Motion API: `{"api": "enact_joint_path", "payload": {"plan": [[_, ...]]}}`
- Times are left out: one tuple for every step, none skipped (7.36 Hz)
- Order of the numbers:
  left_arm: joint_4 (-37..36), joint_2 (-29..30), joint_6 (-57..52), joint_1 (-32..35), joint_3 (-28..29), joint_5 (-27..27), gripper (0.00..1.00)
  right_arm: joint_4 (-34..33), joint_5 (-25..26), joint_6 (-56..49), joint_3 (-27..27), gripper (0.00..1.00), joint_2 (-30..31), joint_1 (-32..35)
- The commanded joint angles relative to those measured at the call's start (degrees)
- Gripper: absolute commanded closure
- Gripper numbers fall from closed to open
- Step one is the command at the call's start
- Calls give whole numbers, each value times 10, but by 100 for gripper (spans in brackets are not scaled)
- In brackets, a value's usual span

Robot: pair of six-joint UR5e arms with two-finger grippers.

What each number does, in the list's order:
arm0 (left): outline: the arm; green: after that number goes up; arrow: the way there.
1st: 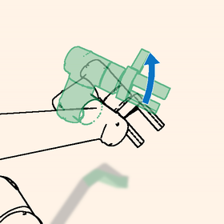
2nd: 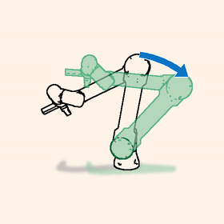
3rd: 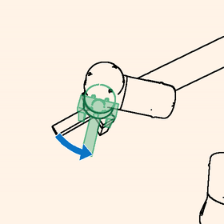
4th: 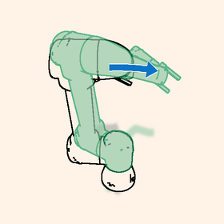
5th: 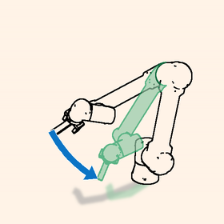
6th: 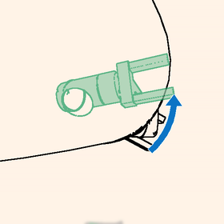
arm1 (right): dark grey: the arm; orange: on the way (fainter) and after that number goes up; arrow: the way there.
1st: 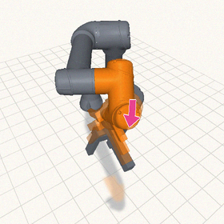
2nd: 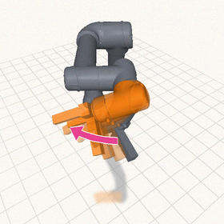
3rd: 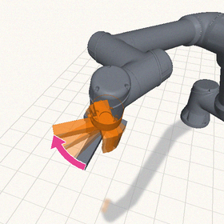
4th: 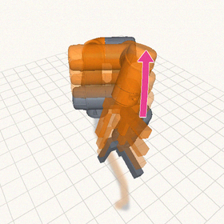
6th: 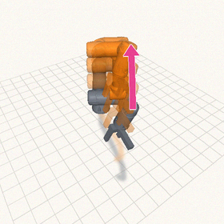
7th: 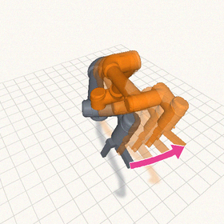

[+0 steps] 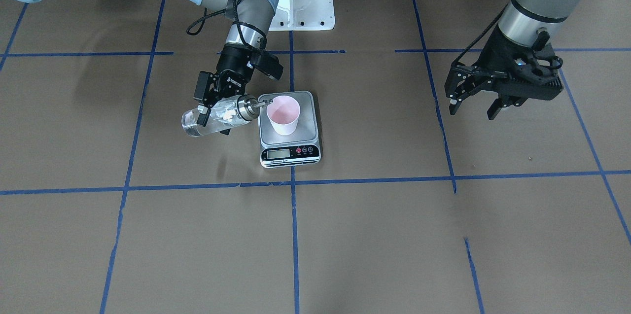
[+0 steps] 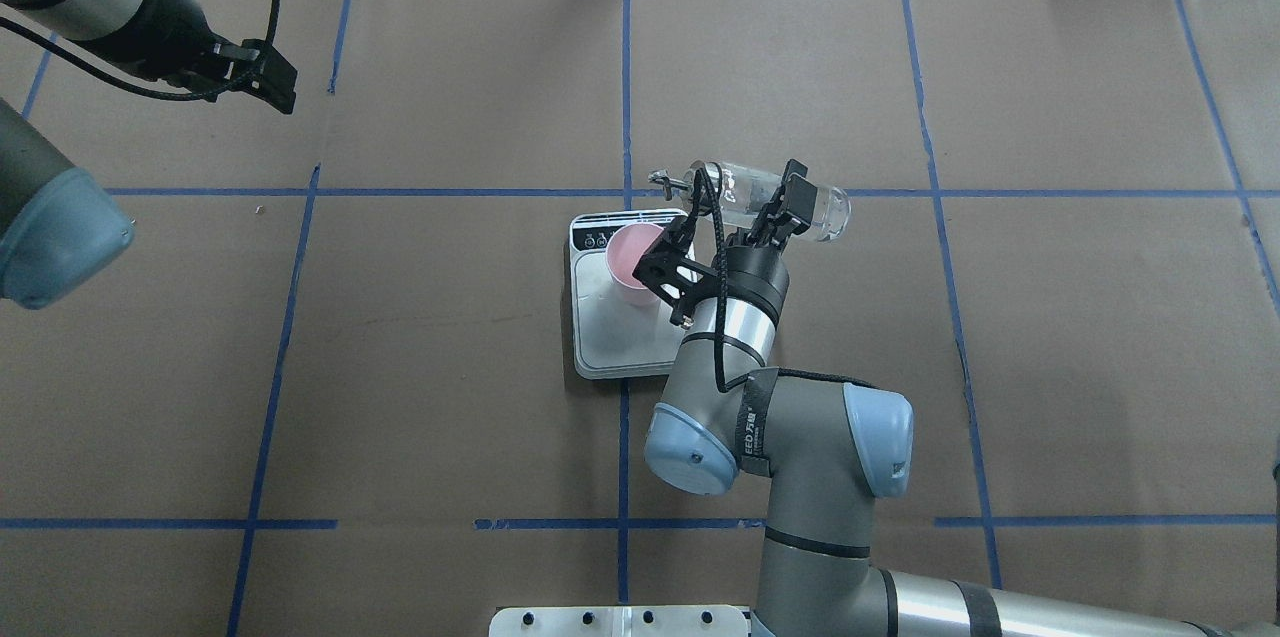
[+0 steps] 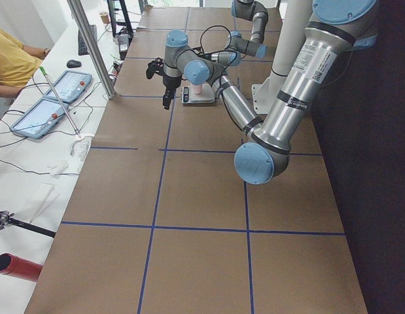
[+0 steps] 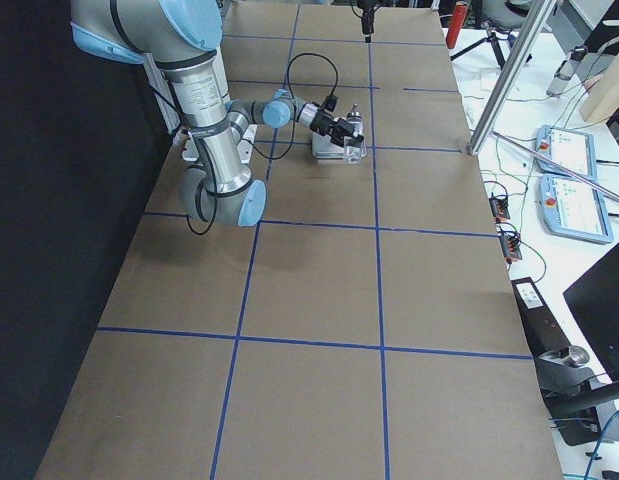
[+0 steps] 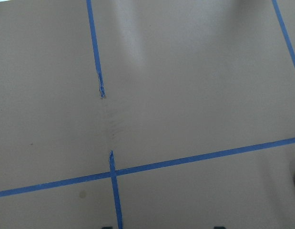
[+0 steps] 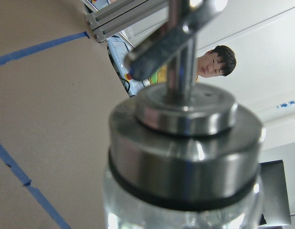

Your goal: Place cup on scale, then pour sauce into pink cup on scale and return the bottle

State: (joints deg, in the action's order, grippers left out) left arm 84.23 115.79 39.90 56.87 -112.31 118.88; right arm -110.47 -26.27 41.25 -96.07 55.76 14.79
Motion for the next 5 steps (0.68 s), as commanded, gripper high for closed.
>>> {"api": "enact_joint_path", "payload": {"plan": [[0, 2, 0, 0, 0, 0, 23, -23, 31, -35, 5, 100, 2, -2], [-1, 4, 0, 1, 0, 1, 23, -52, 44, -37, 5, 100, 2, -4], [-1, 5, 1, 1, -1, 1, 23, -53, 47, -40, 3, 100, 7, -6], [-1, 6, 1, 1, -2, 1, 23, -55, 59, -42, 3, 100, 3, -8], [-2, 6, 1, 1, -5, 2, 23, -81, 74, -55, 3, 100, 3, -12]]}}
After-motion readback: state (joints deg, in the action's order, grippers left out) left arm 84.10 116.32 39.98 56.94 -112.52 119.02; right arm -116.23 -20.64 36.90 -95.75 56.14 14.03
